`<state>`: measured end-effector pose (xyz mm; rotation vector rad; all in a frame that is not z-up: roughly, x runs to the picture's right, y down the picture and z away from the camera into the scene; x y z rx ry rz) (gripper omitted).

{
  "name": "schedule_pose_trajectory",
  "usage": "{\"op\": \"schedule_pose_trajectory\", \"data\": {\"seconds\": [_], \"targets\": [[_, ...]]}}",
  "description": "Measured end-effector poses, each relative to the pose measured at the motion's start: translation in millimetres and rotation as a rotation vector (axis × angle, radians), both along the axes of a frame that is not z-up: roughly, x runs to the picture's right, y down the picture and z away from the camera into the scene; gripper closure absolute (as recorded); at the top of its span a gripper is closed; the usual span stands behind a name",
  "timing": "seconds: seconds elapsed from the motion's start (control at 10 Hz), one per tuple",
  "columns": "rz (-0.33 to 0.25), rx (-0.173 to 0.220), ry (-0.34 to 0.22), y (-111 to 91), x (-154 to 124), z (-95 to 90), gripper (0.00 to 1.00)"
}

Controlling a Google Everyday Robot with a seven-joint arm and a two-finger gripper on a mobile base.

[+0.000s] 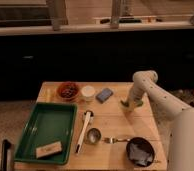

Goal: Place pepper in tray

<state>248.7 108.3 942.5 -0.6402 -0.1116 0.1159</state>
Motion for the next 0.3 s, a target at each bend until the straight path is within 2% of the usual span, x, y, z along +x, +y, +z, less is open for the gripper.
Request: {"op": "schedule_pose_trajectory", "data": {"seconds": [0.1, 0.3], "targets": [[-0.004, 0.007, 0.002, -2.1, 2.4, -1.3, 0.77], [0.001, 0.039, -0.02, -18.7, 2.1, -21.5, 0.97]]}}
